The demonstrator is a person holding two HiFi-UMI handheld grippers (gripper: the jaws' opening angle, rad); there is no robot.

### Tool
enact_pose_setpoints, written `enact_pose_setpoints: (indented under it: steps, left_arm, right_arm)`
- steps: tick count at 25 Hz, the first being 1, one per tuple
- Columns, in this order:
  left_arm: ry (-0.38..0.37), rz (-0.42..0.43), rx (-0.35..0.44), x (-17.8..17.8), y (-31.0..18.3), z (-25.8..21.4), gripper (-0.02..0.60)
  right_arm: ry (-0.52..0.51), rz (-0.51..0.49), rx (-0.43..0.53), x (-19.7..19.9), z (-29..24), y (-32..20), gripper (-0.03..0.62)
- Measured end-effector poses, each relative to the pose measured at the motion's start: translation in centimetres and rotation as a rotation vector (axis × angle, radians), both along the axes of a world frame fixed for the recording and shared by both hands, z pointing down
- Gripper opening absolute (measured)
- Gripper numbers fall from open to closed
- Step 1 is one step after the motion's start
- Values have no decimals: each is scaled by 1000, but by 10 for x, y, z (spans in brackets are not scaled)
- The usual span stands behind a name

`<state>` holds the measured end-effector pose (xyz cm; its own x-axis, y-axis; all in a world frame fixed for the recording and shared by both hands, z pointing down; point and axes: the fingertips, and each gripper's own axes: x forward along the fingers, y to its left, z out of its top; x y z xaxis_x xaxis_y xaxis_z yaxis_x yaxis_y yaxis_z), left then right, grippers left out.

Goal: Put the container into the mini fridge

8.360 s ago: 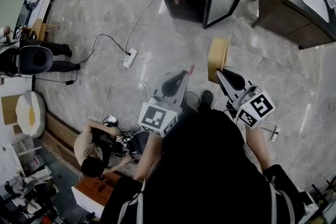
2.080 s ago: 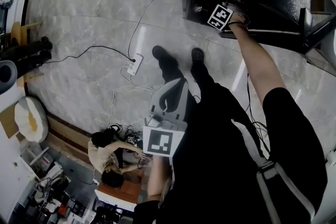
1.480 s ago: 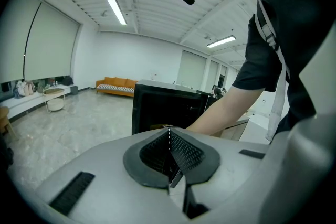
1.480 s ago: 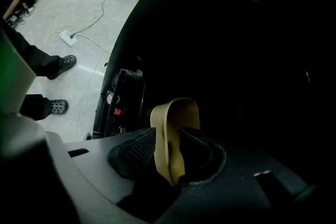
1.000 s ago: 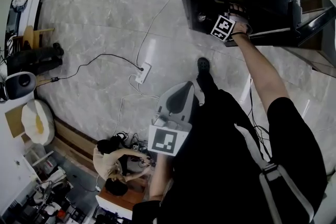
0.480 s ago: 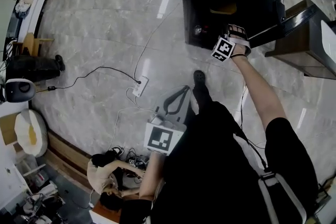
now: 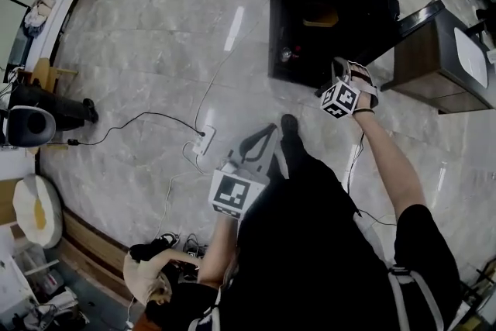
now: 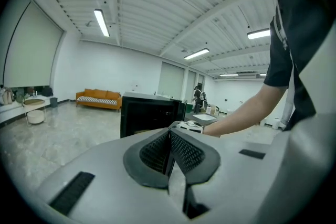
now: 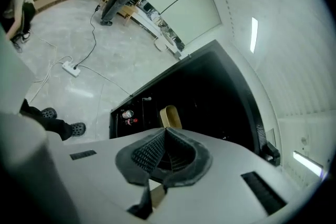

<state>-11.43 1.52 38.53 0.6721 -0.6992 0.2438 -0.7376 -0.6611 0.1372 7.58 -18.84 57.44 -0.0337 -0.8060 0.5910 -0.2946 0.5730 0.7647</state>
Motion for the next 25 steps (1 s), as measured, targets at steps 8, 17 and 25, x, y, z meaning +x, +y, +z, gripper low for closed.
enact_pose_setpoints:
  steps: [8,17,25]
  left_arm:
    - [25,46,31,5,12,-3,34]
    - [9,84,49,7,21,-19,34]
    - [18,108,43,31,23,-20,34]
  right_arm:
    - [-256,37,48,-8,-86,89,20]
    - [-806,99,81,-31,-197,163,19]
    - [-1195,184,133,-3,-244,206,20]
